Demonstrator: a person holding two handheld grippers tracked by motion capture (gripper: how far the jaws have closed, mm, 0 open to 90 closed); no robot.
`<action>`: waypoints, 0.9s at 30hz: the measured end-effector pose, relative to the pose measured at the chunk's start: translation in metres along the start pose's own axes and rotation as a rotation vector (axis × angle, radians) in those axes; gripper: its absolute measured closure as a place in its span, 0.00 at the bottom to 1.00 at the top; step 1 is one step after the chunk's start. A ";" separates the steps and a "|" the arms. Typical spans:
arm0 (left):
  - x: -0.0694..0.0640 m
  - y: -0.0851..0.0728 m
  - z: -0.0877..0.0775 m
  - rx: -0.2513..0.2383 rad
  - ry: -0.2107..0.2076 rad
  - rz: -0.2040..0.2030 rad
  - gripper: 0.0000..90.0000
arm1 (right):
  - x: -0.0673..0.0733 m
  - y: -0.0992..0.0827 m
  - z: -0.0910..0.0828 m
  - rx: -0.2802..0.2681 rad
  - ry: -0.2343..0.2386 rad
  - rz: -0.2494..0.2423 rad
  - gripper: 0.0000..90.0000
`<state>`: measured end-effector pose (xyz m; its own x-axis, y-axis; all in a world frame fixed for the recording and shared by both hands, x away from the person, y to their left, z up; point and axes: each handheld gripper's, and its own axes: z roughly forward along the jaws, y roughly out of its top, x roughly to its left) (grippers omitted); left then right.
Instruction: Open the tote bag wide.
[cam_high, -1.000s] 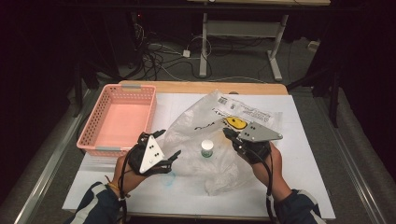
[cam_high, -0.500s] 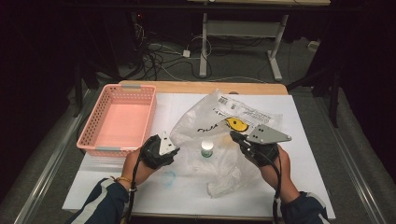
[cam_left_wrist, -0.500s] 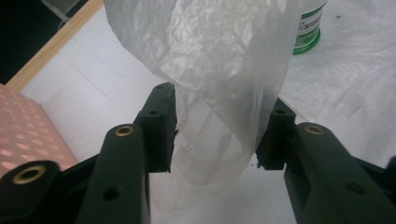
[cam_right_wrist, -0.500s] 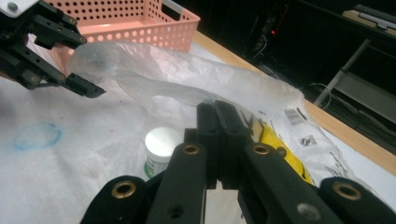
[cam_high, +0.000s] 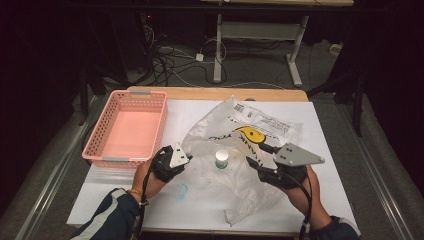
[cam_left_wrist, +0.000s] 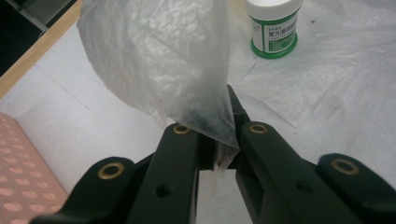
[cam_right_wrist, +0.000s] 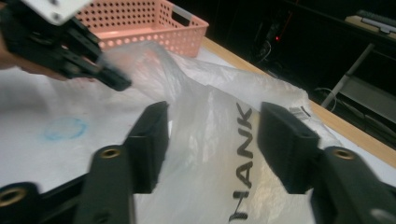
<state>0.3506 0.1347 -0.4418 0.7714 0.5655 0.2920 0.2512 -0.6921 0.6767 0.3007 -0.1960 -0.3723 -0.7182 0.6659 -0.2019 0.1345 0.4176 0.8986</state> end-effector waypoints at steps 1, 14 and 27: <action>-0.001 -0.001 0.003 0.009 0.001 0.007 0.96 | 0.003 -0.005 -0.005 -0.002 0.018 0.005 0.44; -0.006 -0.004 0.006 0.035 0.000 0.019 0.96 | 0.044 -0.069 -0.013 0.223 0.290 -0.048 0.24; -0.004 -0.005 0.008 0.038 -0.013 0.009 0.96 | 0.046 -0.099 0.012 0.400 0.289 -0.137 0.48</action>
<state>0.3514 0.1325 -0.4522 0.7812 0.5534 0.2889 0.2660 -0.7138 0.6479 0.2620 -0.1993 -0.4749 -0.8992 0.4140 -0.1412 0.2359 0.7307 0.6406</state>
